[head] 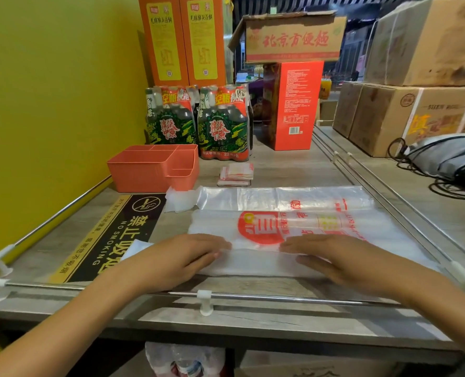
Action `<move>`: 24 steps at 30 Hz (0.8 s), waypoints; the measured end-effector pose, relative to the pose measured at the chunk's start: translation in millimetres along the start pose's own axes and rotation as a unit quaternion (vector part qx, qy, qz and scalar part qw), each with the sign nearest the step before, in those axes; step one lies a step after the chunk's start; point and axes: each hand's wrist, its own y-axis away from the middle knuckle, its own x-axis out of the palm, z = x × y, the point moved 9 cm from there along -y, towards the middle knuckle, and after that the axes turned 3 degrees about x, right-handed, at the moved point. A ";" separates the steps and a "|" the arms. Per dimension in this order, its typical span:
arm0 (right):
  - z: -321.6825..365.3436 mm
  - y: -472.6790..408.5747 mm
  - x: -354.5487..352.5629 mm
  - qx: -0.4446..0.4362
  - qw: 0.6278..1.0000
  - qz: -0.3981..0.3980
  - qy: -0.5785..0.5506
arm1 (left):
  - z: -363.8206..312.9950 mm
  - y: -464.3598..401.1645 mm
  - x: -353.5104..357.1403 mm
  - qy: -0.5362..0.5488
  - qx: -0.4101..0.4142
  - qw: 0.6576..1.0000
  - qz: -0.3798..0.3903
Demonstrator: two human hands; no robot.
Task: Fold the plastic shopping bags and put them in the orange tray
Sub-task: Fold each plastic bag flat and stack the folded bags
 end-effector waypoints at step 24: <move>-83.0 34.3 -79.0 0.156 0.978 -0.116 0.080 | 97.9 15.3 -93.2 -0.072 -0.170 0.982 -0.032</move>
